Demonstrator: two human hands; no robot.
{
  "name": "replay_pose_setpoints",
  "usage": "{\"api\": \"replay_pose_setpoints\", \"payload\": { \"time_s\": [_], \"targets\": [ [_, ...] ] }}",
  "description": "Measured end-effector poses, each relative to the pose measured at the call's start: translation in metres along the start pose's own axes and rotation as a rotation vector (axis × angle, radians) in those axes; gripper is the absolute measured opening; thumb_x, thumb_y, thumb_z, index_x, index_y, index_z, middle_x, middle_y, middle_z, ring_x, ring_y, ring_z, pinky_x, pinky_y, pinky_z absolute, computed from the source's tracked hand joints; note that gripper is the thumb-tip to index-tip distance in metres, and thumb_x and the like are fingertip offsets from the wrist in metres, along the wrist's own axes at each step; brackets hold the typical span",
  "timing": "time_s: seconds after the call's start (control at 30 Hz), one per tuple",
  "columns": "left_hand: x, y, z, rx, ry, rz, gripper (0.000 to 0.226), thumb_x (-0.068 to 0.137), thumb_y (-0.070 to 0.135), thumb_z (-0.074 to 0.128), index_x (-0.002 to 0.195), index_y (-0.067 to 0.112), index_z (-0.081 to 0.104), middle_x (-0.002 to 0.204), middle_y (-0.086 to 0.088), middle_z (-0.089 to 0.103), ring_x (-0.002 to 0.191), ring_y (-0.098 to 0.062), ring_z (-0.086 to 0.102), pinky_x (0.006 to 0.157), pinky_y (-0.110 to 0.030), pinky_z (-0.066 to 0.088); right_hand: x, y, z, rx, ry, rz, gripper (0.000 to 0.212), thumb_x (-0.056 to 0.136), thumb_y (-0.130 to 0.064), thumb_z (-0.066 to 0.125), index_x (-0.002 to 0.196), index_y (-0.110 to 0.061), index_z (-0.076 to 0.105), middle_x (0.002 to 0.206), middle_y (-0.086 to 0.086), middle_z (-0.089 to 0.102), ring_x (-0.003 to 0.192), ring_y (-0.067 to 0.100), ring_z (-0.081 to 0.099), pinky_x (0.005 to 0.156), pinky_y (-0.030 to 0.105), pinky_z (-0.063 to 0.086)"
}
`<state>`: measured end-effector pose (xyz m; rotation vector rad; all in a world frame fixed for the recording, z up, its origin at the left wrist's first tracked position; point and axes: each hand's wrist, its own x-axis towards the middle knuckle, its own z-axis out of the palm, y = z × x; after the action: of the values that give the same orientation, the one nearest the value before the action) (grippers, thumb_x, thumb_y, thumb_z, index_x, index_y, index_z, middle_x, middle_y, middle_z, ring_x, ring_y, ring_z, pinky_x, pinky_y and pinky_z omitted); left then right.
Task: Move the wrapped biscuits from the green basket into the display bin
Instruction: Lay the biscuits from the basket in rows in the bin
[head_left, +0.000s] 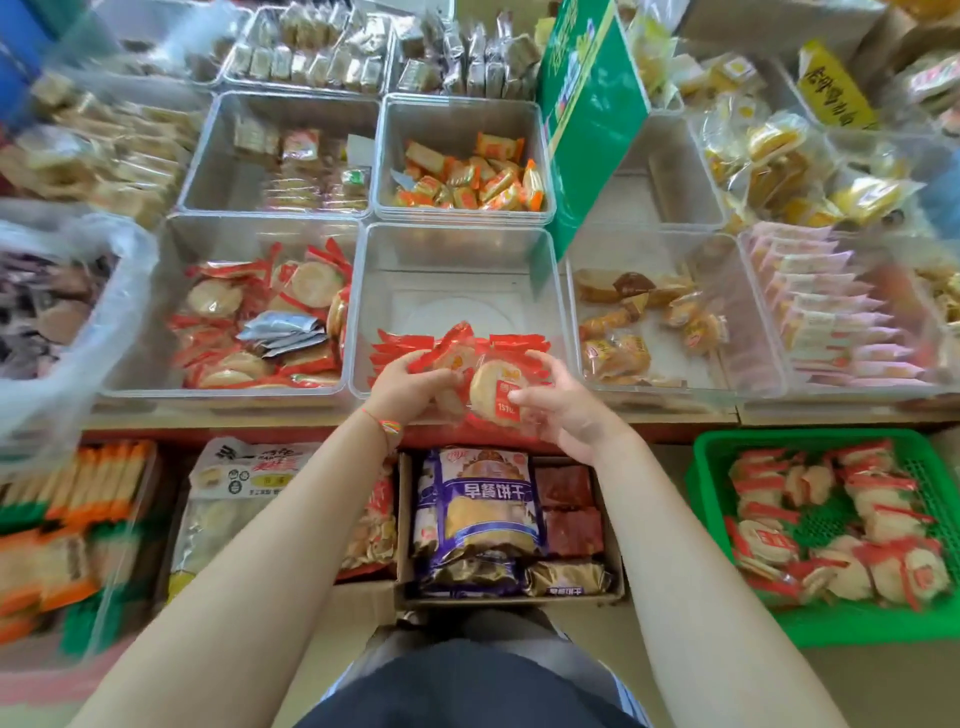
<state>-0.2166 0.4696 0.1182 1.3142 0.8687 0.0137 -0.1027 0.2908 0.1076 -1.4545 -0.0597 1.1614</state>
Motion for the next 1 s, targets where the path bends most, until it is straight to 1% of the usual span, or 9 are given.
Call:
{"api": "replay_pose_setpoints", "payload": {
  "time_s": [0.1, 0.17, 0.23, 0.33, 0.47, 0.63, 0.8, 0.87, 1.0],
  "targets": [
    [0.015, 0.007, -0.020, -0.034, 0.140, 0.070, 0.038, 0.079, 0.004, 0.076, 0.114, 0.003, 0.060, 0.099, -0.019, 0.068, 0.080, -0.028, 0.067, 0.066, -0.039, 0.061, 0.020, -0.007, 0.010, 0.102, -0.072, 0.013, 0.058, 0.083, -0.003, 0.070, 0.131, -0.026, 0.047, 0.123, 0.021, 0.062, 0.090, 0.029, 0.062, 0.066, 0.032, 0.050],
    [0.024, 0.013, -0.034, 0.029, 0.264, 0.155, 0.034, 0.074, 0.008, 0.080, 0.105, 0.008, 0.067, 0.091, -0.013, 0.069, 0.078, -0.027, 0.067, 0.071, -0.041, 0.060, 0.033, -0.015, 0.017, 0.137, -0.047, 0.015, 0.036, 0.087, -0.004, 0.066, 0.118, -0.017, 0.050, 0.108, 0.018, 0.065, 0.073, 0.023, 0.060, 0.057, 0.029, 0.048],
    [0.029, 0.017, -0.042, 0.135, 0.345, 0.220, 0.027, 0.075, 0.009, 0.079, 0.099, 0.011, 0.069, 0.083, -0.006, 0.068, 0.070, -0.019, 0.065, 0.070, -0.032, 0.057, 0.044, -0.022, 0.021, 0.120, 0.014, 0.006, 0.021, 0.092, -0.005, 0.061, 0.106, -0.014, 0.049, 0.093, 0.011, 0.065, 0.063, 0.019, 0.061, 0.054, 0.032, 0.052],
    [0.037, 0.021, -0.048, 0.381, 0.402, 0.307, 0.020, 0.080, 0.015, 0.077, 0.097, 0.019, 0.067, 0.084, 0.003, 0.064, 0.071, -0.009, 0.059, 0.063, -0.012, 0.044, 0.056, -0.028, 0.023, 0.123, 0.098, -0.028, 0.022, 0.092, -0.011, 0.065, 0.106, -0.012, 0.048, 0.096, 0.012, 0.068, 0.075, 0.024, 0.067, 0.061, 0.037, 0.053],
    [0.061, 0.024, -0.062, 0.634, 0.479, 0.372, 0.020, 0.086, 0.023, 0.070, 0.105, 0.021, 0.070, 0.090, 0.005, 0.064, 0.083, -0.013, 0.054, 0.072, -0.020, 0.036, 0.064, -0.030, 0.023, 0.104, 0.176, -0.043, 0.040, 0.090, -0.013, 0.068, 0.124, -0.012, 0.048, 0.112, 0.012, 0.069, 0.097, 0.026, 0.071, 0.079, 0.041, 0.058],
    [0.110, 0.031, -0.070, 0.856, 0.404, 0.544, 0.023, 0.088, 0.010, 0.062, 0.111, 0.011, 0.069, 0.102, -0.011, 0.069, 0.098, -0.032, 0.059, 0.081, -0.031, 0.041, 0.070, -0.037, 0.019, 0.057, 0.283, -0.076, 0.024, 0.095, -0.016, 0.061, 0.119, -0.013, 0.057, 0.097, 0.011, 0.075, 0.080, 0.024, 0.072, 0.067, 0.033, 0.057],
    [0.145, 0.026, -0.077, 1.124, 0.270, 0.581, 0.026, 0.089, 0.012, 0.055, 0.111, 0.016, 0.069, 0.100, -0.011, 0.066, 0.098, -0.036, 0.057, 0.083, -0.043, 0.049, 0.082, -0.035, 0.028, 0.046, 0.366, -0.082, 0.022, 0.095, -0.018, 0.061, 0.117, -0.017, 0.058, 0.104, 0.010, 0.073, 0.089, 0.028, 0.073, 0.074, 0.038, 0.059],
    [0.152, 0.025, -0.075, 1.299, 0.241, 0.628, 0.025, 0.087, 0.012, 0.055, 0.105, 0.020, 0.070, 0.098, -0.007, 0.066, 0.095, -0.033, 0.058, 0.085, -0.041, 0.040, 0.090, -0.036, 0.031, 0.017, 0.394, -0.103, 0.022, 0.095, -0.017, 0.062, 0.116, -0.020, 0.057, 0.107, 0.010, 0.072, 0.090, 0.027, 0.073, 0.078, 0.040, 0.060],
    [0.162, 0.021, -0.074, 1.592, 0.120, 0.588, 0.029, 0.084, 0.010, 0.049, 0.099, 0.028, 0.068, 0.095, 0.001, 0.067, 0.097, -0.025, 0.060, 0.109, -0.045, 0.019, 0.102, -0.045, 0.038, -0.106, 0.443, -0.164, 0.016, 0.095, -0.016, 0.061, 0.107, -0.026, 0.061, 0.106, 0.004, 0.070, 0.090, 0.022, 0.072, 0.078, 0.040, 0.060]
  ]
}}
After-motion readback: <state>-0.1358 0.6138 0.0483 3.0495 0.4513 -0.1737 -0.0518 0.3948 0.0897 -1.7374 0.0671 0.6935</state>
